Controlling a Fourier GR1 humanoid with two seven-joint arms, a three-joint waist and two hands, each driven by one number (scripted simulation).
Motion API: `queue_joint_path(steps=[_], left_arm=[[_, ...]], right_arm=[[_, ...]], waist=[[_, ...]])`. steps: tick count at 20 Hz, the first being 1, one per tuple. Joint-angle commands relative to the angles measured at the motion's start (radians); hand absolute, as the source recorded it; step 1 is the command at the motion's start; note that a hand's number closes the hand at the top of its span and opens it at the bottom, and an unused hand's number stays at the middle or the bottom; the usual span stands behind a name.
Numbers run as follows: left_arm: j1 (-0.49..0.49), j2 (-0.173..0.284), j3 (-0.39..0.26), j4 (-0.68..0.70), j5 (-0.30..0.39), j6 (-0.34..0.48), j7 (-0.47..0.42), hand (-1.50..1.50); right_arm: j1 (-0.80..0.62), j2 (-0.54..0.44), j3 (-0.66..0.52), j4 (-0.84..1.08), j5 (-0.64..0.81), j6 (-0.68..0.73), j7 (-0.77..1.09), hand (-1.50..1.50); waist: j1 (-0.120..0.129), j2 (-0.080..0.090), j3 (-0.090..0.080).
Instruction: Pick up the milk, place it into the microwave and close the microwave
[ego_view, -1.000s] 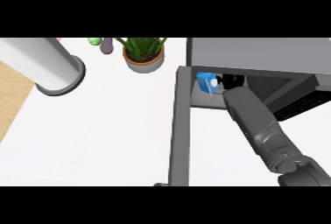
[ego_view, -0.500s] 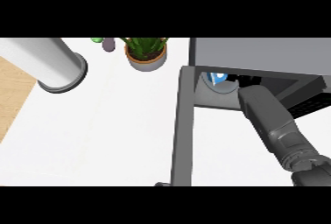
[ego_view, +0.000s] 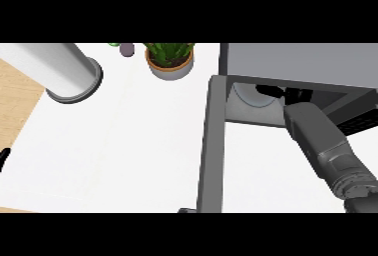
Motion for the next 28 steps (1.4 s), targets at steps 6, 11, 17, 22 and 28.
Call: queue_joint_path(steps=[6, 11, 17, 22, 28], left_arm=[[-0.021, 0.009, -0.006, 0.055, -0.029, -0.009, -0.020, -1.50], [-0.045, 0.021, -0.004, 0.063, -0.030, -0.003, -0.016, -1.50], [-0.080, 0.022, -0.016, 0.097, -0.070, 0.010, -0.034, -1.50], [-0.130, 0.036, -0.014, 0.113, -0.052, 0.024, -0.017, -1.50], [-0.069, 0.026, -0.006, 0.113, -0.063, -0.010, -0.064, -1.50]], right_arm=[[-0.015, -0.001, 0.065, 0.045, 0.072, -0.044, 0.020, -1.50], [-0.040, 0.018, 0.051, 0.018, 0.061, -0.077, 0.032, -1.50], [-0.033, 0.035, 0.064, 0.012, 0.079, -0.065, 0.020, -1.50], [-0.070, 0.072, 0.078, 0.031, 0.095, -0.058, 0.063, -1.50], [-0.030, 0.071, 0.068, 0.016, 0.088, -0.042, 0.040, -1.50]], waist=[[0.019, 0.004, -0.001], [0.025, 0.005, 0.000], [0.017, 0.008, 0.000], [0.016, 0.006, 0.000], [0.011, -0.005, -0.001]])
